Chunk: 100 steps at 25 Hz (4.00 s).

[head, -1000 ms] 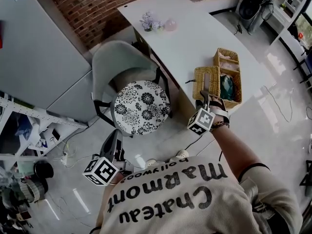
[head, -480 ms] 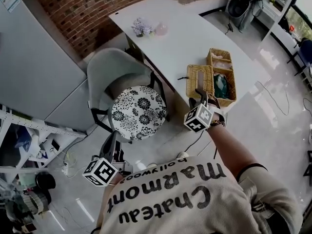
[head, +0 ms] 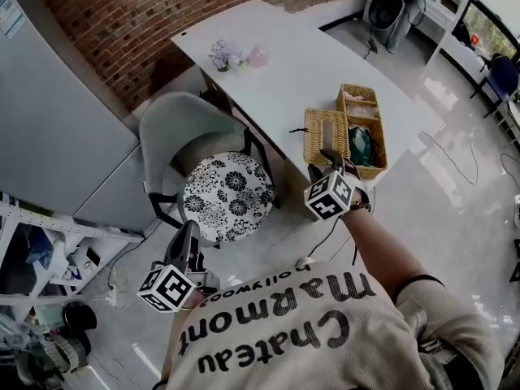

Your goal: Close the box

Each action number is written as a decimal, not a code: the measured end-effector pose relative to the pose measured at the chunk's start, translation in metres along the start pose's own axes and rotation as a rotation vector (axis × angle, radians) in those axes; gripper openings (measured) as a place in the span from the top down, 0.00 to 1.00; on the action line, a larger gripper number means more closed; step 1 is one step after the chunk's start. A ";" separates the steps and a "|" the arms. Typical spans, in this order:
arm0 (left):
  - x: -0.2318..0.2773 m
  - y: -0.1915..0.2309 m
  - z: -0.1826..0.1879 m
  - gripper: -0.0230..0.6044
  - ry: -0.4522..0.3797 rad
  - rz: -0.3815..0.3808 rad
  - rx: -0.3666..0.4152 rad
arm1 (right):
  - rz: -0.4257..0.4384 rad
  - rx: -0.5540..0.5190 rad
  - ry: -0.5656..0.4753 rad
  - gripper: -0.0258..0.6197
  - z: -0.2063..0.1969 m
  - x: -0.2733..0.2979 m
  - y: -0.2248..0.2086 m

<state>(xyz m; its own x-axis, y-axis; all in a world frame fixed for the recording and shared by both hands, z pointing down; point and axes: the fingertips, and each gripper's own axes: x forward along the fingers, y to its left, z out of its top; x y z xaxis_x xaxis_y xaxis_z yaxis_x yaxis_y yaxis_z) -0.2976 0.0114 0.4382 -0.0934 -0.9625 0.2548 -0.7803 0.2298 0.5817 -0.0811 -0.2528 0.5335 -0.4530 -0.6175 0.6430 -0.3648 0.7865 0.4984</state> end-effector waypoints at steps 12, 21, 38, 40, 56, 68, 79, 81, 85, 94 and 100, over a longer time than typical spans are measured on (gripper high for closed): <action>0.020 -0.011 0.003 0.96 0.024 -0.049 0.006 | 0.044 0.183 -0.049 0.68 0.008 -0.020 -0.017; 0.027 -0.018 0.004 0.96 0.034 -0.069 0.016 | 0.070 0.362 -0.073 0.67 0.009 -0.038 -0.031; 0.056 -0.034 0.000 0.96 0.074 -0.128 0.008 | 0.097 0.643 -0.148 0.74 -0.002 -0.071 -0.056; 0.059 -0.036 -0.001 0.96 0.081 -0.129 0.011 | 0.094 0.656 -0.152 0.76 -0.004 -0.074 -0.059; 0.072 -0.050 -0.008 0.96 0.101 -0.164 0.006 | 0.074 0.763 -0.179 0.85 -0.021 -0.096 -0.081; 0.077 -0.057 -0.014 0.96 0.101 -0.175 0.005 | 0.067 0.806 -0.196 0.88 -0.035 -0.106 -0.094; 0.081 -0.062 -0.022 0.96 0.107 -0.167 0.003 | 0.094 0.872 -0.217 0.89 -0.048 -0.110 -0.103; 0.082 -0.064 -0.024 0.96 0.108 -0.167 0.001 | 0.096 0.873 -0.217 0.89 -0.051 -0.111 -0.104; 0.086 -0.070 -0.029 0.96 0.112 -0.174 -0.001 | 0.103 0.896 -0.221 0.89 -0.058 -0.113 -0.108; 0.096 -0.087 -0.041 0.96 0.116 -0.187 -0.005 | 0.133 0.956 -0.230 0.88 -0.078 -0.116 -0.117; 0.098 -0.095 -0.047 0.96 0.111 -0.174 -0.002 | 0.149 0.948 -0.229 0.88 -0.086 -0.115 -0.120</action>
<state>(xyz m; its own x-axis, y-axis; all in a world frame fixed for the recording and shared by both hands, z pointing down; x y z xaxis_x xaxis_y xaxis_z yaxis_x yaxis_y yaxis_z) -0.2035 -0.0975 0.4443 0.1119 -0.9658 0.2338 -0.7778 0.0613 0.6256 0.0845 -0.2755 0.4493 -0.6570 -0.5784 0.4836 -0.7471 0.5853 -0.3151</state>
